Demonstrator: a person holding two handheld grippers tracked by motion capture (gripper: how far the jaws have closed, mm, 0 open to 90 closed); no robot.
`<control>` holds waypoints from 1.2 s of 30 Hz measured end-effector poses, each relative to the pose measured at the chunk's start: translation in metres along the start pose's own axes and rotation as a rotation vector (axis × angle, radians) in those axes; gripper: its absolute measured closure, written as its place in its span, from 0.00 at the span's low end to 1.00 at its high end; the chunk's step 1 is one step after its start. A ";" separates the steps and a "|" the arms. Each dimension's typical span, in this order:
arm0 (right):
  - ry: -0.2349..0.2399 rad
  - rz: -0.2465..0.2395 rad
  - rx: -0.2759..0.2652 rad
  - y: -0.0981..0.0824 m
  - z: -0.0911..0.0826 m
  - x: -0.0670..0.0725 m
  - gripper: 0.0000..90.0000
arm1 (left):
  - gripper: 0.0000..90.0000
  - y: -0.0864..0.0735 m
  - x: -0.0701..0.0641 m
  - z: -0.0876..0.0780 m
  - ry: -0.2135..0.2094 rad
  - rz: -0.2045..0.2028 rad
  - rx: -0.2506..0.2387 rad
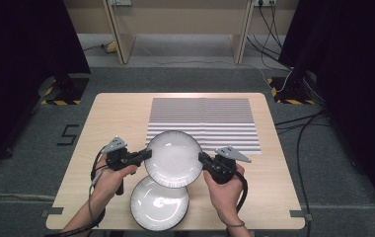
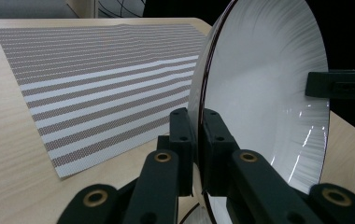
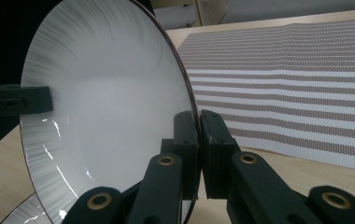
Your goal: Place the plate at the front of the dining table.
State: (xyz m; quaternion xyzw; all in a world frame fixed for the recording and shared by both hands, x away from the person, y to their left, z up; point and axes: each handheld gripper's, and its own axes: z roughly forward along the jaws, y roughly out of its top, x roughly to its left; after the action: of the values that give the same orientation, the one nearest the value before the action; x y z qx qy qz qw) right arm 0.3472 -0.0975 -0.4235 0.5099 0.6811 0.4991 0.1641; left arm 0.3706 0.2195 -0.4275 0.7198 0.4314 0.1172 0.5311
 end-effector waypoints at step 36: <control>-0.054 -0.001 -0.045 0.020 0.001 -0.015 0.95 | 0.94 0.027 -0.001 0.024 -0.007 0.031 -0.011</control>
State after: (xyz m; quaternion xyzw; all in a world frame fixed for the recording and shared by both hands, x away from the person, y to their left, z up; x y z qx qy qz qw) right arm 0.3651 -0.1105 -0.4113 0.5189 0.6653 0.5003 0.1942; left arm 0.3981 0.2010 -0.4134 0.7239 0.4179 0.1253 0.5344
